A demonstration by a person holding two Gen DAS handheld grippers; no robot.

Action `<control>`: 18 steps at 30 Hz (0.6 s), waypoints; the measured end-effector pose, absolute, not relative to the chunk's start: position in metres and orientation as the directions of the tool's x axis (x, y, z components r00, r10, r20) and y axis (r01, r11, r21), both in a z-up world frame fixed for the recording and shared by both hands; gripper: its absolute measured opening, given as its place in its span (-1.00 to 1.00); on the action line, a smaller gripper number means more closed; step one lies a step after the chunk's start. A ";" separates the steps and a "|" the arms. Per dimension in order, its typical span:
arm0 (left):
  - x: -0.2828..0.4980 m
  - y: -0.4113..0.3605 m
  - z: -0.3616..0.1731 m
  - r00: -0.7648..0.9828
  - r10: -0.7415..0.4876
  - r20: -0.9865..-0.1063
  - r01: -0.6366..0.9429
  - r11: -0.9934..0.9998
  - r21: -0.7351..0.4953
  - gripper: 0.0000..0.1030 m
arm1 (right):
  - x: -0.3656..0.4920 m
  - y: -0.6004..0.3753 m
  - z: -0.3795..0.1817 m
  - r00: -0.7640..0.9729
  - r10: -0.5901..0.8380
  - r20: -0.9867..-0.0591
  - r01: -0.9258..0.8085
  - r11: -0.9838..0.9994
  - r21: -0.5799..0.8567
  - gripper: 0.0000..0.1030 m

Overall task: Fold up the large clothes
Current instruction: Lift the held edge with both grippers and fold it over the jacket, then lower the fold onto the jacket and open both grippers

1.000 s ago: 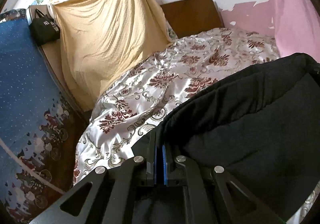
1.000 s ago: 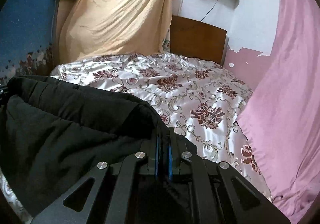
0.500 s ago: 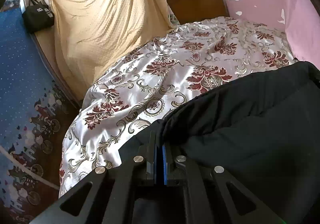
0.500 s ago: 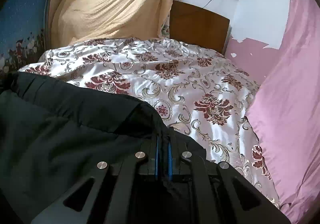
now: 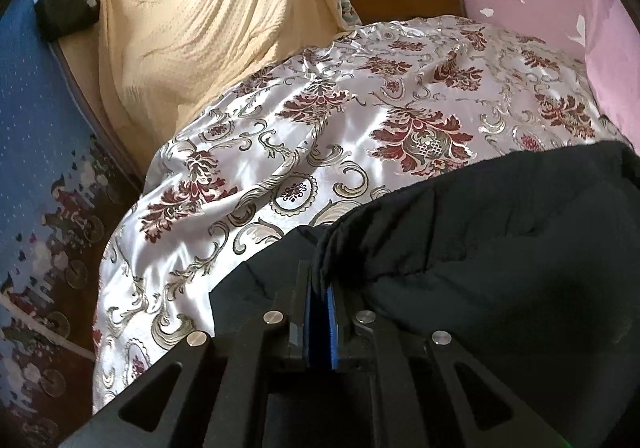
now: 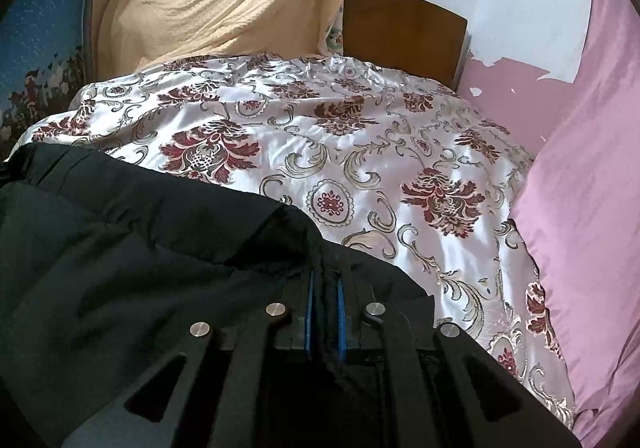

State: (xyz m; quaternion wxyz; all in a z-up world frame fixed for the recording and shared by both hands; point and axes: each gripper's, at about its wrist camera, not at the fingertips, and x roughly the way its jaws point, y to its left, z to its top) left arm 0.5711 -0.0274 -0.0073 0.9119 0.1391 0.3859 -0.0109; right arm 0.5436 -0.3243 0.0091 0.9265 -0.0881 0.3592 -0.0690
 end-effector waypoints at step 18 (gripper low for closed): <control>0.458 -0.023 0.027 0.818 -0.125 -0.562 0.179 0.983 0.043 0.88 | 0.430 -0.306 0.048 0.871 0.070 -0.487 -0.091 0.996 -0.019 0.78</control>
